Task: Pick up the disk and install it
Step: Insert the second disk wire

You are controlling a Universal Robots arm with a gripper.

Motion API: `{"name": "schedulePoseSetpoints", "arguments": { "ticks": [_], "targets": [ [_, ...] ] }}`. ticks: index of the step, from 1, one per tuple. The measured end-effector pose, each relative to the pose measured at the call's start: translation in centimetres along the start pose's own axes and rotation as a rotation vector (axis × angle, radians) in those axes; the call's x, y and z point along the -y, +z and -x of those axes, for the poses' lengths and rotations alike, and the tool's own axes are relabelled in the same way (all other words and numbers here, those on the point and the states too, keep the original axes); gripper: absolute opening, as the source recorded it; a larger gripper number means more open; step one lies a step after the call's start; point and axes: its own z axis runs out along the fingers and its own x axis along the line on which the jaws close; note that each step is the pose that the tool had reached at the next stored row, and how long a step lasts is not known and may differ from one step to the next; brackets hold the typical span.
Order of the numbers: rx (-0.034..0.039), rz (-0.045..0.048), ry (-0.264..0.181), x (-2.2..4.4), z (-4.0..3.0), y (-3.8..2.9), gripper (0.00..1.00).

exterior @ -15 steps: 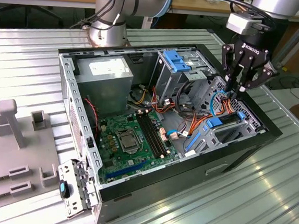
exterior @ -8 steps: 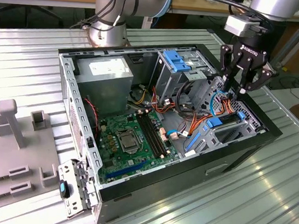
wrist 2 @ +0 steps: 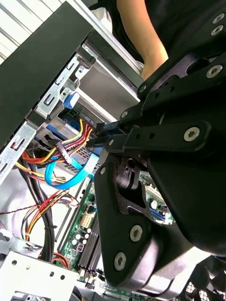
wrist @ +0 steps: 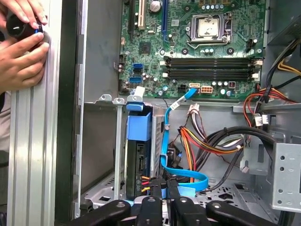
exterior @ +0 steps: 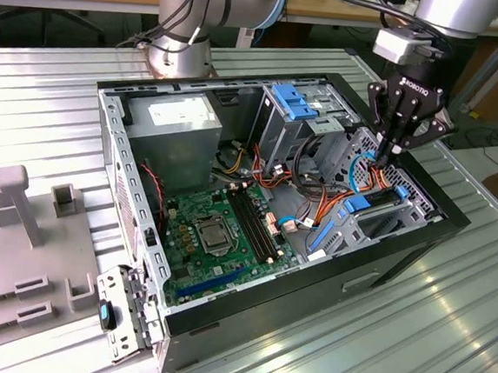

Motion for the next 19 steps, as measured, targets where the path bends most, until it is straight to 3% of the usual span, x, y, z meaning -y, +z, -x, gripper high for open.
{"name": "schedulePoseSetpoints", "arguments": {
  "ticks": [3,6,14,15,17,18,19],
  "targets": [
    [0.0001,-0.0001,0.0,-0.17,-0.25,0.07,0.17],
    [0.0001,-0.0006,0.0,-1.08,-0.51,0.21,0.17],
    [0.0013,-0.0008,0.0,-1.16,-2.21,0.92,0.17],
    [0.0081,-0.0011,0.0,-1.16,-2.32,0.99,0.17],
    [0.0322,-0.0024,0.001,-1.18,-2.59,1.15,0.17],
    [0.0511,-0.0034,0.001,-1.2,-2.85,1.25,0.17],
    [0.0755,-0.0046,0.002,-1.23,-3.28,1.49,0.17]
  ]
}}
